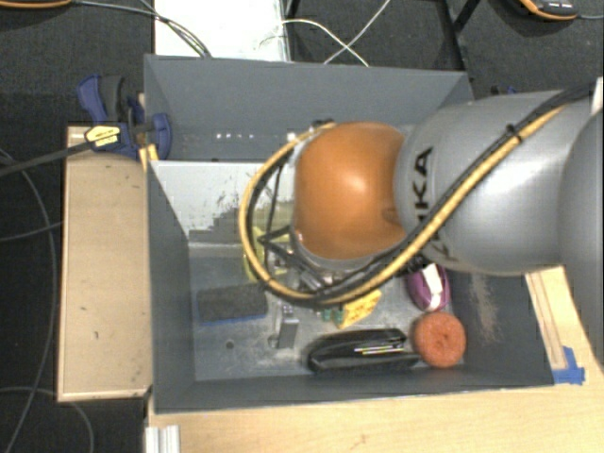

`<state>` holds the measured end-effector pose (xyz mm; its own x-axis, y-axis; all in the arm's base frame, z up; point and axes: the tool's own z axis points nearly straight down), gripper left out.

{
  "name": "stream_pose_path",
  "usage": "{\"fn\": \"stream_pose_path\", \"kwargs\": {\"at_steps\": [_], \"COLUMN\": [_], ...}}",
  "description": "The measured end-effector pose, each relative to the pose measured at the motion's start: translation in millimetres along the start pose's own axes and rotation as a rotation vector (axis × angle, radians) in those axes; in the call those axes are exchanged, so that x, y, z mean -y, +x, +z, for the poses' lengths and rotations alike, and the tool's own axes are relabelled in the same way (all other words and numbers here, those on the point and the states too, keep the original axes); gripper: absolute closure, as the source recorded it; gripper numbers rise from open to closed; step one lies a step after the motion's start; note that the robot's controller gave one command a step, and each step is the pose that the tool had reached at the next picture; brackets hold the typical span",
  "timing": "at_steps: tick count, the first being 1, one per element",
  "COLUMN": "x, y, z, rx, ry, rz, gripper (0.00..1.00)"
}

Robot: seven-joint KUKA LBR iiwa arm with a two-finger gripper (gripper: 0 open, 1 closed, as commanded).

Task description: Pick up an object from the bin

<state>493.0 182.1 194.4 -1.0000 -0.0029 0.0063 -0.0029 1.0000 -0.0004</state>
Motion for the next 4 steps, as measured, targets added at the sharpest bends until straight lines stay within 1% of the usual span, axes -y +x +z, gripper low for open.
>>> {"fn": "stream_pose_path", "kwargs": {"at_steps": [1,2,3,4], "x": [1,-70,-65,-70], "y": [-2.0,-48.5,-73.7,-49.1], "z": [-4,127,47,127], "rx": [0.008,-0.002,0.011,0.000], "ry": [-0.002,-0.001,-0.003,-0.003], "rz": [0.006,-0.135,-0.141,-0.134], "gripper": [0.00,0.00,0.00,0.00]}}
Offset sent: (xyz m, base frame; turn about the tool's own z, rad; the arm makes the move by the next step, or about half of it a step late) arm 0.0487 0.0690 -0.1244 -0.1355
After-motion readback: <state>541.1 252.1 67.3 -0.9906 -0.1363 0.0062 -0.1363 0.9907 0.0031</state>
